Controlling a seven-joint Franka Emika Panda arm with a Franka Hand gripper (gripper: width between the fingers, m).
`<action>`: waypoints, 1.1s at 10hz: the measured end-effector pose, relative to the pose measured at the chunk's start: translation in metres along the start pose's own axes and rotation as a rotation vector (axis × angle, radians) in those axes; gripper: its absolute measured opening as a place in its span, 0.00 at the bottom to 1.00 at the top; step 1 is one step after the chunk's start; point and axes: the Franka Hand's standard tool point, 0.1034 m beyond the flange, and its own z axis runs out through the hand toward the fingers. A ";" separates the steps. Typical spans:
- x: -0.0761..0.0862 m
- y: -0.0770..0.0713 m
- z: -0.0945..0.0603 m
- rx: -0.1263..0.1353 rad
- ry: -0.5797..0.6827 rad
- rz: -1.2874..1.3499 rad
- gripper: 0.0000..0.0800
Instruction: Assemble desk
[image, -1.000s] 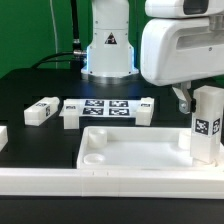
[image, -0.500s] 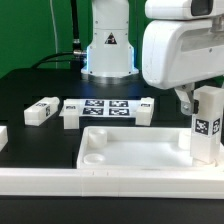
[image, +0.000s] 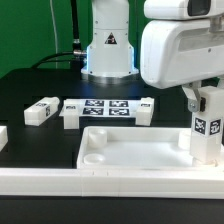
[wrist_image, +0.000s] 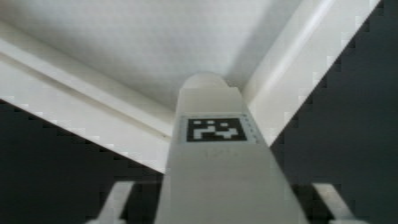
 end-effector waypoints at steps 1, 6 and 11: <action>0.000 0.001 0.000 0.013 0.002 0.107 0.36; 0.000 0.002 0.000 0.030 -0.001 0.651 0.36; -0.001 -0.002 0.001 0.029 -0.010 1.062 0.36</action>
Offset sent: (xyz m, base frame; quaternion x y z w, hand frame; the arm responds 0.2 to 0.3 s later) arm -0.0137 0.0034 -0.0085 0.0234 -0.0254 0.3435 0.9385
